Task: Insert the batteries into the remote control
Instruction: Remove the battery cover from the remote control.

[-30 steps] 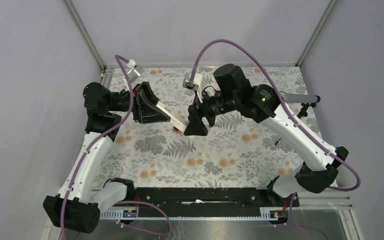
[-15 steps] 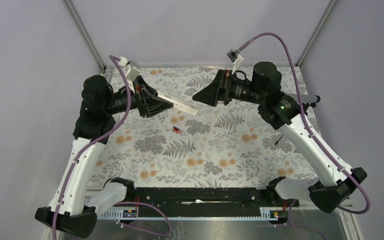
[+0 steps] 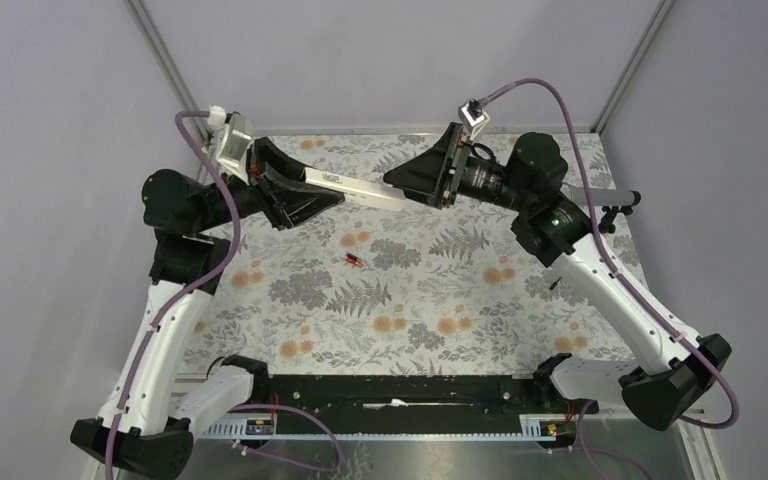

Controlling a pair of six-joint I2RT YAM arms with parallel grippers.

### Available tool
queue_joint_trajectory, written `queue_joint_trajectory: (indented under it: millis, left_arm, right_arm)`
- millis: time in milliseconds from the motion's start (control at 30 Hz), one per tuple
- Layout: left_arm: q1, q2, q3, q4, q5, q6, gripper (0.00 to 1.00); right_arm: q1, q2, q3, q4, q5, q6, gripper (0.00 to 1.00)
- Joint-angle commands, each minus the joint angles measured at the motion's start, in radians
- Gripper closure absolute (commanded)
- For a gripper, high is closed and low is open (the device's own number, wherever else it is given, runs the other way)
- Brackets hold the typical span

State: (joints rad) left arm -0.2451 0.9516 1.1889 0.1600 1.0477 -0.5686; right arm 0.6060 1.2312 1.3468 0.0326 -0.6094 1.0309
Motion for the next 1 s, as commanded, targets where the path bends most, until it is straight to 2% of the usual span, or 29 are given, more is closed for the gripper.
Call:
queue_joint_trajectory:
  millis: [0, 67, 167, 267, 400, 567, 900, 967]
  left_arm:
    - [-0.003, -0.023, 0.013, 0.281, 0.073, -0.149, 1.00]
    - [-0.003, -0.027, 0.005, 0.311, 0.077, -0.150, 1.00]
    - [-0.003, -0.031, -0.009, 0.335, 0.067, -0.116, 1.00]
    - [-0.003, -0.033, -0.046, 0.426, 0.030, -0.114, 1.00]
    - [-0.004, -0.009, -0.044, 0.427, 0.011, -0.097, 1.00]
    - [-0.005, -0.001, -0.047, 0.425, -0.015, -0.091, 1.00]
    - [-0.005, -0.038, -0.077, 0.443, -0.023, -0.080, 1.00]
    - [-0.004, -0.056, -0.081, 0.446, -0.040, -0.077, 1.00]
  right_arm:
    - [0.003, -0.002, -0.087, 0.381, -0.088, 0.325, 0.00]
    - [0.005, 0.015, -0.090, 0.466, -0.119, 0.400, 0.01]
    - [0.009, 0.029, -0.065, 0.464, -0.148, 0.438, 0.03]
    - [0.010, 0.044, -0.069, 0.519, -0.180, 0.503, 0.12]
    - [0.019, 0.069, -0.062, 0.579, -0.219, 0.565, 0.25]
    - [0.024, 0.076, -0.054, 0.567, -0.241, 0.553, 0.33]
    - [0.026, 0.072, -0.078, 0.634, -0.202, 0.547, 0.81]
    - [0.027, 0.065, -0.103, 0.656, -0.188, 0.559, 0.85]
